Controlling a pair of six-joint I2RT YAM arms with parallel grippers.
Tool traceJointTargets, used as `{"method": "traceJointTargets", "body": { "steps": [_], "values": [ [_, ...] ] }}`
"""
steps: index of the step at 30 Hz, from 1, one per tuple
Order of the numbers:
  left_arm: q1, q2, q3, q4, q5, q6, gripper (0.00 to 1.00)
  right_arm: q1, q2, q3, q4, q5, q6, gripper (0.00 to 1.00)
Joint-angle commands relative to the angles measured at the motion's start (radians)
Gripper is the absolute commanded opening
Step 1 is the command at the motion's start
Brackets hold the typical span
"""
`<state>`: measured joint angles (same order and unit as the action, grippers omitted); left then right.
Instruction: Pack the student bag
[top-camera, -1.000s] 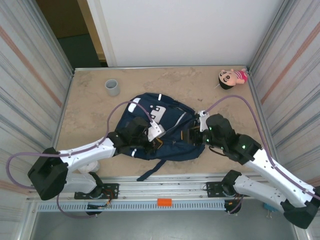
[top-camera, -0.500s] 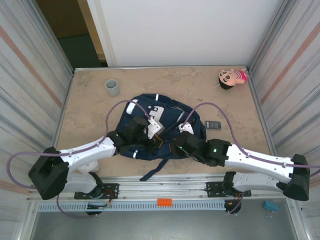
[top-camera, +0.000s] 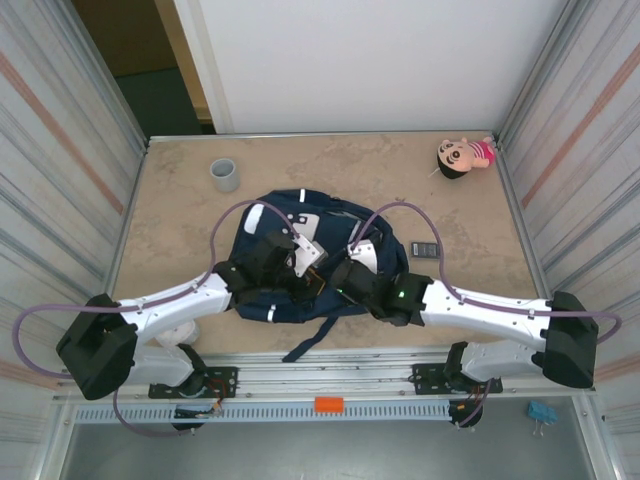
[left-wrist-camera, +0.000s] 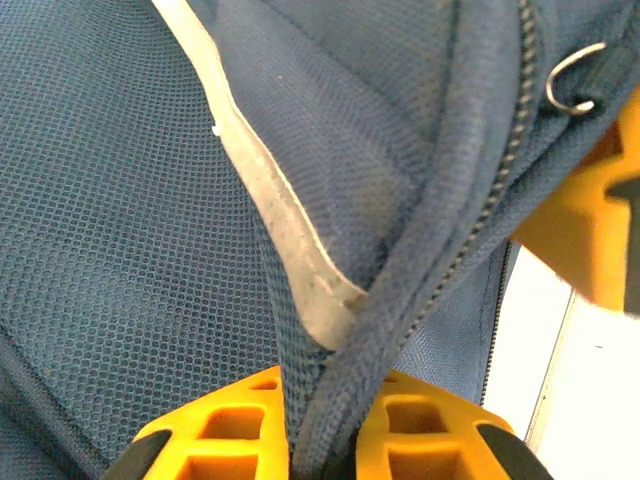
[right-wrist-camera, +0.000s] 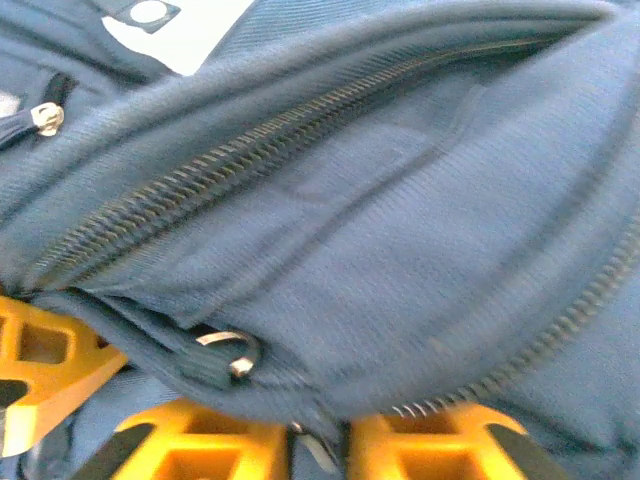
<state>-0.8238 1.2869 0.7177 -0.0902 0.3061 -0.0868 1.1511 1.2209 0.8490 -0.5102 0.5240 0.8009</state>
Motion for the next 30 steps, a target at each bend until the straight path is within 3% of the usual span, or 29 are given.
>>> {"method": "traceJointTargets", "body": {
  "steps": [1, 4, 11, 17, 21, 25, 30],
  "values": [
    [0.005, 0.0, 0.045, -0.07, -0.005, -0.012, 0.0, -0.028, -0.026, 0.022, -0.116, 0.101, 0.029, 0.13],
    [0.005, -0.001, 0.048, -0.102, -0.034, 0.012, 0.0, -0.057, -0.066, 0.007, -0.146, 0.098, 0.022, 0.06],
    [0.014, -0.029, 0.027, -0.127, -0.117, 0.037, 0.0, -0.168, -0.166, -0.037, -0.178, 0.021, -0.055, 0.0],
    [0.015, -0.036, 0.022, -0.141, -0.1, 0.04, 0.0, -0.234, -0.193, -0.071, -0.101, -0.16, -0.211, 0.0],
    [0.017, -0.05, 0.009, -0.12, -0.052, -0.034, 0.18, -0.235, -0.189, -0.079, -0.064, -0.273, -0.269, 0.0],
    [0.015, -0.096, -0.032, -0.075, -0.042, -0.162, 0.57, -0.235, -0.187, -0.09, -0.05, -0.347, -0.288, 0.0],
    [0.015, -0.223, -0.12, -0.042, -0.111, -0.365, 0.65, -0.238, -0.175, -0.1, -0.06, -0.359, -0.303, 0.0]
  ]
}}
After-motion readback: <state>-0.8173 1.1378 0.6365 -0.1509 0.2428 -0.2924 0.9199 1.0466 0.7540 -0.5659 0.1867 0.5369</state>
